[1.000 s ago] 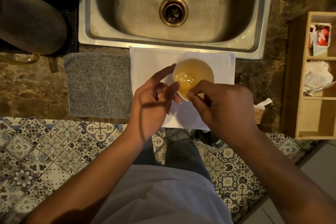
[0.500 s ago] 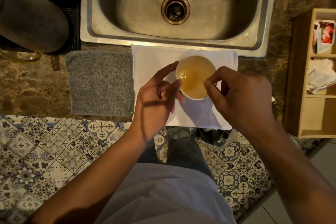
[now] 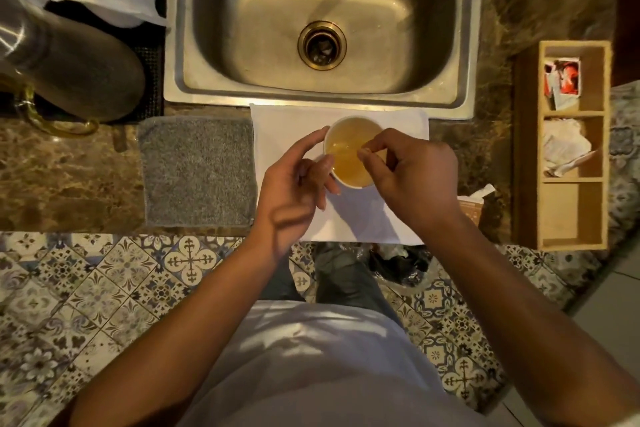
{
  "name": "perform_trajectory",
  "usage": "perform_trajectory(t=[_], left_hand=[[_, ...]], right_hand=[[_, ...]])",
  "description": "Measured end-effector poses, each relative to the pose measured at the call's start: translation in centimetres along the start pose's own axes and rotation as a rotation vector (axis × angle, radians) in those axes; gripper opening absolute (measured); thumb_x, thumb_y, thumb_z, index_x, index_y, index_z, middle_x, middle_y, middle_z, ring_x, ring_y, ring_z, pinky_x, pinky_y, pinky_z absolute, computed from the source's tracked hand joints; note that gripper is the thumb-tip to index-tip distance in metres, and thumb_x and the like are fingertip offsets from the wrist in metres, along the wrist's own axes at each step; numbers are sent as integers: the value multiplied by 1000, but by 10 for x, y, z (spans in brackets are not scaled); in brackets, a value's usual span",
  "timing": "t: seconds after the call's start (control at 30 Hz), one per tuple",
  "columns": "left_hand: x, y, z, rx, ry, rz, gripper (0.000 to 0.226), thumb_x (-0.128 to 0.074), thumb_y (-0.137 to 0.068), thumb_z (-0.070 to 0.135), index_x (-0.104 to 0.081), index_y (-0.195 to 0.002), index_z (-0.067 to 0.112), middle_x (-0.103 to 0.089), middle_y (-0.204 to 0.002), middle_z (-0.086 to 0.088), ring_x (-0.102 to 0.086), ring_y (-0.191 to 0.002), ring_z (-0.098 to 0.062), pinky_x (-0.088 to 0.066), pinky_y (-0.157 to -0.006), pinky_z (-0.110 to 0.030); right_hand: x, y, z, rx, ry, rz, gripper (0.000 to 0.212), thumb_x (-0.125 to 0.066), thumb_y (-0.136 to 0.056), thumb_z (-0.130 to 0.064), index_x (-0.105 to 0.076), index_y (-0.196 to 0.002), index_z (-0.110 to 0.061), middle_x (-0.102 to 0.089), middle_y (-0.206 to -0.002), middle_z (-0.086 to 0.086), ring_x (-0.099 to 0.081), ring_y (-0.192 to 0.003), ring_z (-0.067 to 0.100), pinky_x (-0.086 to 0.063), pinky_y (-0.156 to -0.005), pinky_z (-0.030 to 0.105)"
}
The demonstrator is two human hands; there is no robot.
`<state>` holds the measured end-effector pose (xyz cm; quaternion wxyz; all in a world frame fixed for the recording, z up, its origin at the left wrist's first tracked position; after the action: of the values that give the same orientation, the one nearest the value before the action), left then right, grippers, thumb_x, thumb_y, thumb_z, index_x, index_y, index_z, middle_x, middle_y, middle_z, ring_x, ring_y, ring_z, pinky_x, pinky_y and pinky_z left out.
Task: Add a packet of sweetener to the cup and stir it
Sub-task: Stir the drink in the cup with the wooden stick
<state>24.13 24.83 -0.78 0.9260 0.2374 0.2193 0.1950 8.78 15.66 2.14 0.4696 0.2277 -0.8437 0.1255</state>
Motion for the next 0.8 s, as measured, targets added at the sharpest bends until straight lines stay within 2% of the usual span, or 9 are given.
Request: perform_trajectory(t=[0.17,0.27,0.4,0.57,0.67,0.8], left_hand=[[-6,8,4,-93,-155,26,40,-54,-100,0,-51,-140,3,-60,-71,-21,-60,-50,-7,-44,-44,-18],[-8,8,1,-134,-176,47,41,-55,-100,2,-50,-141,3,-62,-65,-15,-60,-48,-8,-43,-42,-19],[-8,6,-4,-153,-159,42,41,-55,-101,3,-50,-141,5,-68,-60,1,-62,-51,-11,-45,-42,-22],[-8,7,-5,-178,-151,39,40,-54,-100,1,-50,-140,2,-67,-60,0,-61,-50,-8,-44,-43,-22],[-8,7,-6,-186,-128,40,41,-52,-100,-2,-49,-141,-1,-65,-64,-12,-61,-50,-6,-43,-44,-20],[-7,5,-9,-205,-151,49,40,-53,-100,0,-50,-140,0,-67,-59,1,-60,-48,-8,-44,-45,-21]], right_hand=[[9,-4,3,36,132,11,18,-67,-92,-36,-75,-91,-20,-72,-65,1,-66,-55,22,-50,-53,27],[14,4,4,25,163,-50,22,-61,-91,-40,-73,-91,-21,-71,-63,1,-66,-55,24,-51,-54,30],[15,16,0,2,126,-100,21,-60,-91,-40,-72,-90,-22,-69,-61,-1,-65,-53,22,-48,-54,27],[2,12,-15,34,60,-44,20,-67,-91,-34,-74,-88,-16,-71,-61,2,-66,-53,24,-49,-53,27],[-3,2,-19,50,54,-6,19,-68,-91,-33,-74,-92,-15,-73,-67,4,-68,-57,26,-54,-55,33],[2,-11,-11,45,134,45,18,-65,-93,-33,-73,-93,-17,-73,-69,3,-68,-59,24,-54,-55,32]])
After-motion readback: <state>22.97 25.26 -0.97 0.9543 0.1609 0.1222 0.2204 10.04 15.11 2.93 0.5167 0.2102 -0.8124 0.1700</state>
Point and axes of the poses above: each hand's wrist, its own y-axis away from the middle knuckle, its own x-axis out of the back of the hand, z = x × y, the point moved 1 cm from there along -y, towards the middle knuckle
